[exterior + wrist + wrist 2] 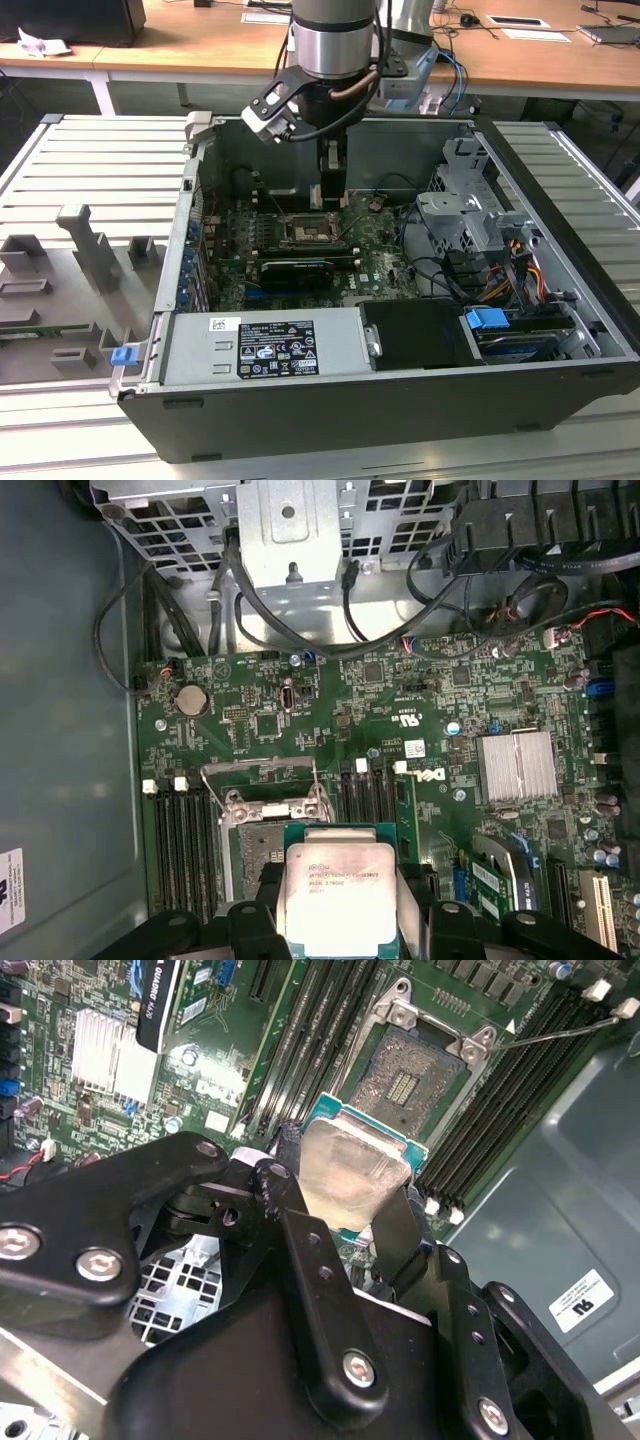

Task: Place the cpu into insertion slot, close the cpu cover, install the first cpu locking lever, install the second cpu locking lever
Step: 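Place the cpu into insertion slot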

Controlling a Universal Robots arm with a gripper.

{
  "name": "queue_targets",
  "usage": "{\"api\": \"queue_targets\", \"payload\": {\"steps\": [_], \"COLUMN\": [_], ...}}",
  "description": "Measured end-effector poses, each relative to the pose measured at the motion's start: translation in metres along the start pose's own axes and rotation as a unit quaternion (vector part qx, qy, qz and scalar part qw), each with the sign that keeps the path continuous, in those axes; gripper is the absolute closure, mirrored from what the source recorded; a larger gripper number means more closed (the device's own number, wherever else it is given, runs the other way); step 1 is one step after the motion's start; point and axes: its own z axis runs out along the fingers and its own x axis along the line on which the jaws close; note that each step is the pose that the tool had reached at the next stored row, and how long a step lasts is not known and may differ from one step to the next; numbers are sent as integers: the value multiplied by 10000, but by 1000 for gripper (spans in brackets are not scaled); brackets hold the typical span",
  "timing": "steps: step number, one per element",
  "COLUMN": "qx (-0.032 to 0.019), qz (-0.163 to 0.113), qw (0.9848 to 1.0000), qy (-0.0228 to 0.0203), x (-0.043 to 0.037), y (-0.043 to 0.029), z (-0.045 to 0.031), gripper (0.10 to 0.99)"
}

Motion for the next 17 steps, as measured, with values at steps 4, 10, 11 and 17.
{"api": "queue_targets", "payload": {"steps": [4, 10, 11, 17], "qx": [0, 0, 0, 0], "qz": [0, 0, 0, 0], "qw": [10000, 10000, 10000, 10000], "qy": [0, 1, 1, 0], "x": [0, -1, -1, -2], "y": [-3, -5, -5, -8], "z": [26, 58, 62, 89], "gripper": [557, 557, 557, 557]}}
